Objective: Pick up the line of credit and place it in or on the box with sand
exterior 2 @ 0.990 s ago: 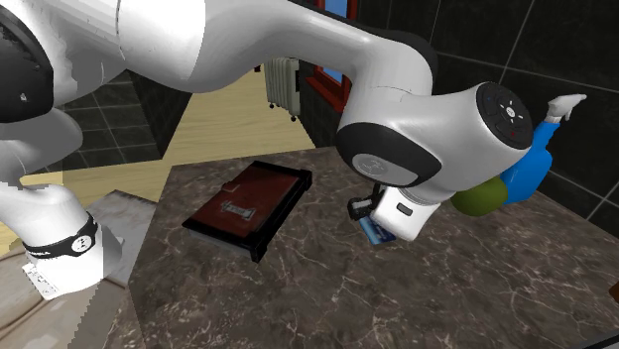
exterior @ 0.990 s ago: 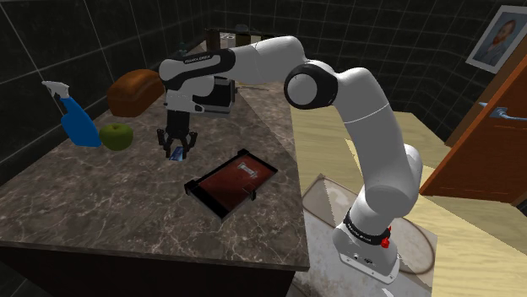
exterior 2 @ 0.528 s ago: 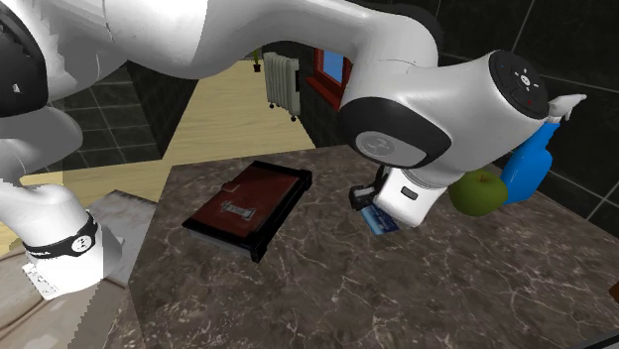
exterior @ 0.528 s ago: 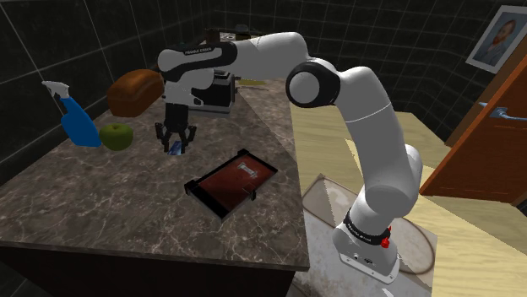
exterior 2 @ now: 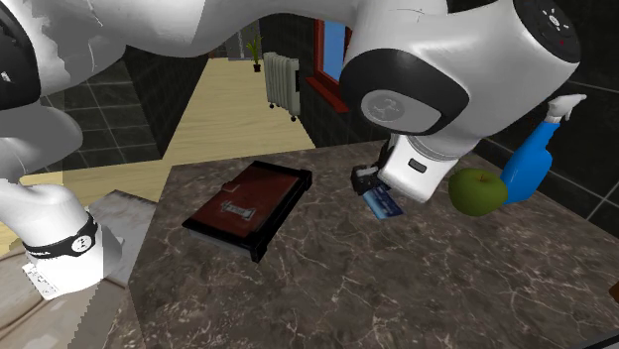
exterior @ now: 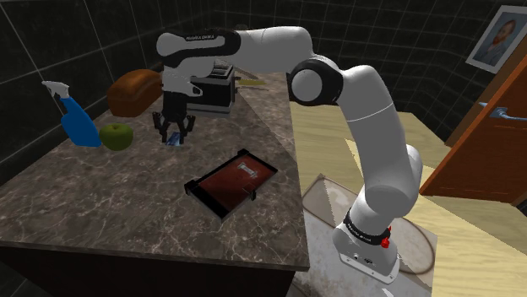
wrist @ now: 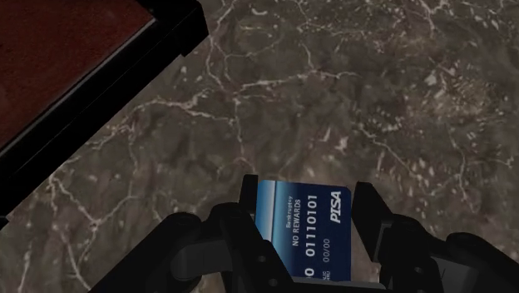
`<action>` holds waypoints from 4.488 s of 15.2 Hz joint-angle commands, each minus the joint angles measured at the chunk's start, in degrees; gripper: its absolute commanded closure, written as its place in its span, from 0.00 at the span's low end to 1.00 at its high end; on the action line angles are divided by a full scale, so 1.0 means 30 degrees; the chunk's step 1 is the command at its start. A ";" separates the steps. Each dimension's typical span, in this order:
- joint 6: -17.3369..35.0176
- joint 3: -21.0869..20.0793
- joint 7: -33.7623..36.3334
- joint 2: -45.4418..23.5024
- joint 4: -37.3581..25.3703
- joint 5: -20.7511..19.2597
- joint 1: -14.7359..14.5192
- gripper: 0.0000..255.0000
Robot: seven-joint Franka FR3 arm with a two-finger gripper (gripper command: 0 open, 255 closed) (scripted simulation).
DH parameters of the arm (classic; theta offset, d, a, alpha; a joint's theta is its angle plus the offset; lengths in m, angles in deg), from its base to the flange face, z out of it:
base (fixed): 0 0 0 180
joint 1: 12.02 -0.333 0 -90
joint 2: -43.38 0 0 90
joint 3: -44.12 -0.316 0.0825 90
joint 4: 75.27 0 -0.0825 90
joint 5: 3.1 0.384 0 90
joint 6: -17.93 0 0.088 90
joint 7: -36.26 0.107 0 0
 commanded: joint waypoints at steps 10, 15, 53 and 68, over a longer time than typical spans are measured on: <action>-0.1423 -0.0151 0.0707 0.1377 -0.0216 0.0196 0.0161 1.00; 0.0799 -0.0295 -0.0524 0.6442 0.7313 0.1169 0.0820 1.00; 0.5975 -0.0724 -0.4366 1.6106 2.3056 0.4267 0.1020 1.00; 0.3647 -0.0015 -0.4096 1.6443 2.1278 0.3439 0.1616 0.00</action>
